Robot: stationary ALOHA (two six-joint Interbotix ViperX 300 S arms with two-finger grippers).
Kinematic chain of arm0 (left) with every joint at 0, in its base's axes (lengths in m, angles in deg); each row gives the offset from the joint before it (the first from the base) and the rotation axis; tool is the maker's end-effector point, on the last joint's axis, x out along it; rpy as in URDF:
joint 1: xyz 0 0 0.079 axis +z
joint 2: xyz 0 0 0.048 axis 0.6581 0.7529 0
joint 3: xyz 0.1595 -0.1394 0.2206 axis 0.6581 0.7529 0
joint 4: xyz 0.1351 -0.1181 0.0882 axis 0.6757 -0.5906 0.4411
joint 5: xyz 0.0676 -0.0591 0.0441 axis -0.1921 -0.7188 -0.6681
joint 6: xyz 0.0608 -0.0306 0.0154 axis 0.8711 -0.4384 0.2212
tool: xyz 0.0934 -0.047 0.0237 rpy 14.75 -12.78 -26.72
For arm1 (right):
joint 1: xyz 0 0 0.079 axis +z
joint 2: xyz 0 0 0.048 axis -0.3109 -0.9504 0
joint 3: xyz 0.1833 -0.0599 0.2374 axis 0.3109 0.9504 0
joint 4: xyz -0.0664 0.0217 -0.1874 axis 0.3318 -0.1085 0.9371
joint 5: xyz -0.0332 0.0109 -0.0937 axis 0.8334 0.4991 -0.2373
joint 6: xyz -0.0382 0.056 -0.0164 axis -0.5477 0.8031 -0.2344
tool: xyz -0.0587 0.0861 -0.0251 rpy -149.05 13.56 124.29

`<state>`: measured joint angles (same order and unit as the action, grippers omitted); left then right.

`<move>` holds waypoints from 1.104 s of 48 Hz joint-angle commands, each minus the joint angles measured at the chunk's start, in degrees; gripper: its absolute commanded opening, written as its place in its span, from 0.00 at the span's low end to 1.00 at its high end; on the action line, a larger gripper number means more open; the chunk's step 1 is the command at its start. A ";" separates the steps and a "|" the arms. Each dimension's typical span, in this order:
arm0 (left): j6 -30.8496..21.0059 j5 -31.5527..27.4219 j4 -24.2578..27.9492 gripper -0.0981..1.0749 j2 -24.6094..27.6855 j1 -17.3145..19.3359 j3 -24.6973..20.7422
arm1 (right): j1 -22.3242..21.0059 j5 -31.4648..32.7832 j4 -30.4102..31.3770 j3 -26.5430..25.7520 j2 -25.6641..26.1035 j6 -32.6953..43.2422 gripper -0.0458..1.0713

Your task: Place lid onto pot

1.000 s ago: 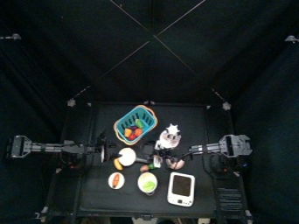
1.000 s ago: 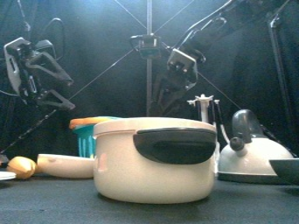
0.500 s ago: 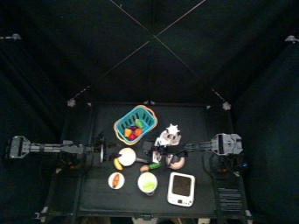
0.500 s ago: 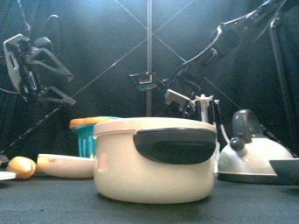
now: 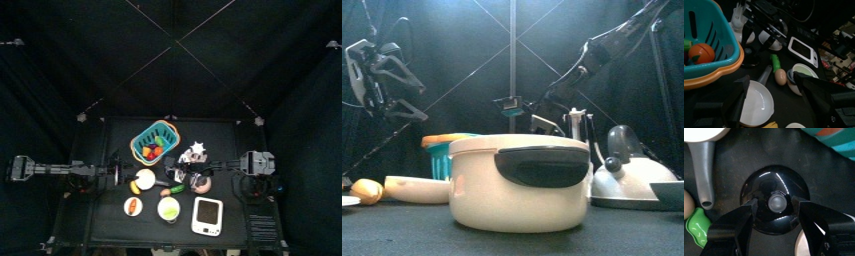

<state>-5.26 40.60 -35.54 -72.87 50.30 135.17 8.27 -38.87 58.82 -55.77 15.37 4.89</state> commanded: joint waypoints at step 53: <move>0.00 0.18 -0.09 0.95 0.18 0.62 -0.53 | 5.10 0.70 -1.05 -2.37 5.10 0.09 0.55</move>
<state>-5.35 40.60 -35.63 -72.79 50.74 135.26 13.01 -38.25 57.68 -56.74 17.66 4.89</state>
